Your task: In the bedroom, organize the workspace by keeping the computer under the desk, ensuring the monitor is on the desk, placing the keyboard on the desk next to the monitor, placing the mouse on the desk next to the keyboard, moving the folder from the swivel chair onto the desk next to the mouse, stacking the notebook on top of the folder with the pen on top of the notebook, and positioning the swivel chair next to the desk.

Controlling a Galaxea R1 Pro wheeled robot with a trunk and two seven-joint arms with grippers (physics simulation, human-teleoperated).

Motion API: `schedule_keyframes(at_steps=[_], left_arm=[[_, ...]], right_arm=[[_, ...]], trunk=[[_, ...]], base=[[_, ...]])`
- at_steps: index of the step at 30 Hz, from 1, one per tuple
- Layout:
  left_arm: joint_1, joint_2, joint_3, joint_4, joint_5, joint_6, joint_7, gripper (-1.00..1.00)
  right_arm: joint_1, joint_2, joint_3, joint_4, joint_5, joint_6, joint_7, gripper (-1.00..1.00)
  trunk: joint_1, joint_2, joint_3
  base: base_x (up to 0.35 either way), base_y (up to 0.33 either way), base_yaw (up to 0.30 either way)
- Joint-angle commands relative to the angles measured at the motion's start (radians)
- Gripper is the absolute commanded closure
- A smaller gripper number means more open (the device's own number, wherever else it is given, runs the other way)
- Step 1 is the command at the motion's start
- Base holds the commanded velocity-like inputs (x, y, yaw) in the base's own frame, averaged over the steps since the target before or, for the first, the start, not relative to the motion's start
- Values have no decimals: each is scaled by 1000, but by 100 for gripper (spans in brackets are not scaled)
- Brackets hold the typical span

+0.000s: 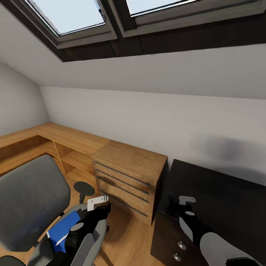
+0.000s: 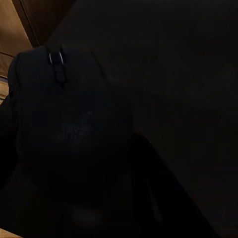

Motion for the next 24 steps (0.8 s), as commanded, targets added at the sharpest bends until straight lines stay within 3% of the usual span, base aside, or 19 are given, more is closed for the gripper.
schedule_keyframes(at_steps=[1, 9, 21, 22, 24], left_arm=[[-1, 1, -1, 0, 11, 2, 10, -100], [-1, 2, -1, 62, 8, 1, 7, -100], [-1, 2, -1, 65, 8, 1, 7, -100], [-1, 2, -2, 64, 8, 1, 7, -100], [-1, 2, -2, 64, 8, 1, 7, -100]], right_arm=[[-1, -1, 9, 0, -14, -3, -5, 100], [-1, -1, 9, 2, -14, -3, -5, 100], [-1, -1, 10, 2, -10, -1, -5, 100], [-1, -1, 11, 2, -10, -1, -5, -100], [-1, -1, 11, 2, -10, 0, -5, -100]], trunk=[[0, -1, -1], [0, -1, -1], [0, -1, -1], [0, -1, -1], [0, -1, -1]], base=[[0, 0, 0], [53, -28, 0], [7, -4, 0], [0, 0, 0], [0, 0, 0]])
